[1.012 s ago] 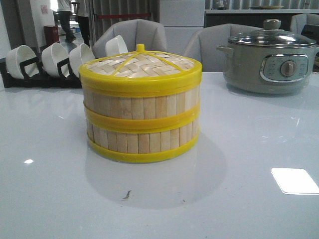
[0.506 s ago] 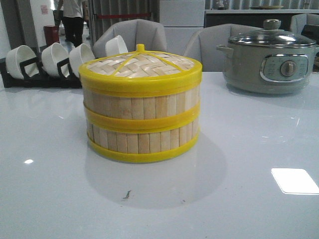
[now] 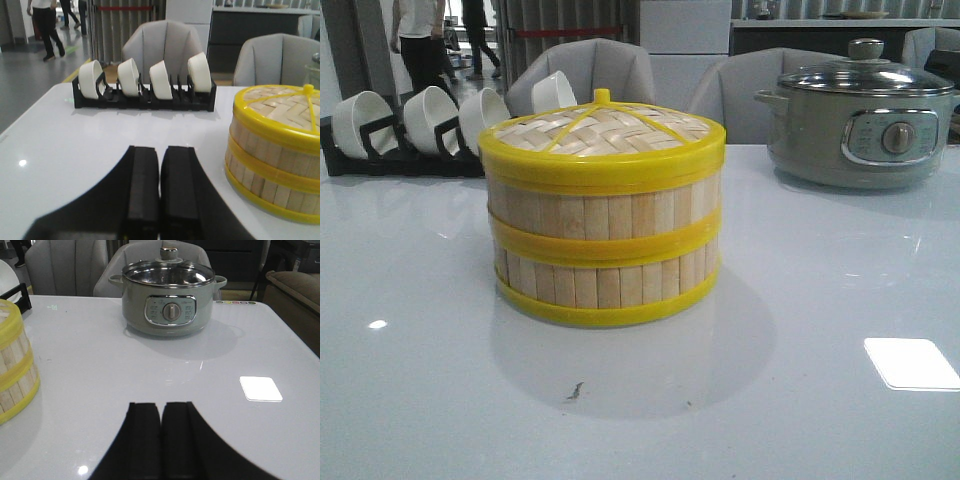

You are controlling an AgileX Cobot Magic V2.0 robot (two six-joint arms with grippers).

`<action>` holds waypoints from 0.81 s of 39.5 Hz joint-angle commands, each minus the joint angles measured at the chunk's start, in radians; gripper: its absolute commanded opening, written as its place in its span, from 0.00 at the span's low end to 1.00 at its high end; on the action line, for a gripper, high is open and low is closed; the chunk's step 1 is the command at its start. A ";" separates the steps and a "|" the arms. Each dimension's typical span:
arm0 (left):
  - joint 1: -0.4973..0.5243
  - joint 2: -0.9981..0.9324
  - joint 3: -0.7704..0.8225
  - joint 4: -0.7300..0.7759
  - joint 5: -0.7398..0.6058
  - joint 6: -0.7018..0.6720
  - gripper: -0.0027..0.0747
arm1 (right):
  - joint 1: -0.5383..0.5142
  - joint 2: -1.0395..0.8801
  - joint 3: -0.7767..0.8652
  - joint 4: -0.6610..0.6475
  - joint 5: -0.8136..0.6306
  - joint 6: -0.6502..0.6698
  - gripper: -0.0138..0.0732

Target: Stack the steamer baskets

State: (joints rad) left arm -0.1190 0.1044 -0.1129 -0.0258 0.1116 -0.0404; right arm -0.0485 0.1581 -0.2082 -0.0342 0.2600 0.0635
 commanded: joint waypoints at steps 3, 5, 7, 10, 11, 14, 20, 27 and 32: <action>-0.001 -0.053 0.075 0.003 -0.218 0.001 0.15 | -0.005 0.009 -0.030 -0.005 -0.080 -0.012 0.22; -0.001 -0.073 0.106 0.003 -0.246 0.001 0.15 | -0.005 0.009 -0.030 -0.005 -0.080 -0.012 0.22; -0.001 -0.097 0.123 -0.001 -0.249 0.001 0.15 | -0.005 0.009 -0.030 -0.005 -0.080 -0.012 0.22; -0.001 -0.126 0.121 0.009 -0.195 0.001 0.15 | -0.005 0.009 -0.030 -0.005 -0.080 -0.012 0.22; -0.001 -0.124 0.121 0.012 -0.195 0.001 0.15 | -0.005 0.009 -0.030 -0.005 -0.080 -0.012 0.22; -0.001 -0.124 0.121 0.026 -0.195 0.001 0.15 | -0.005 0.009 -0.030 -0.005 -0.080 -0.012 0.22; -0.001 -0.124 0.121 0.026 -0.195 0.001 0.15 | -0.005 0.009 -0.030 -0.005 -0.080 -0.012 0.22; -0.001 -0.124 0.121 0.026 -0.190 0.001 0.15 | -0.005 0.009 -0.030 -0.005 -0.080 -0.012 0.22; -0.003 -0.122 0.121 0.026 -0.189 0.001 0.15 | -0.005 0.009 -0.030 -0.005 -0.080 -0.012 0.22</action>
State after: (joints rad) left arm -0.1190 -0.0046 0.0076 0.0000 0.0000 -0.0404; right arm -0.0485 0.1579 -0.2082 -0.0342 0.2618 0.0635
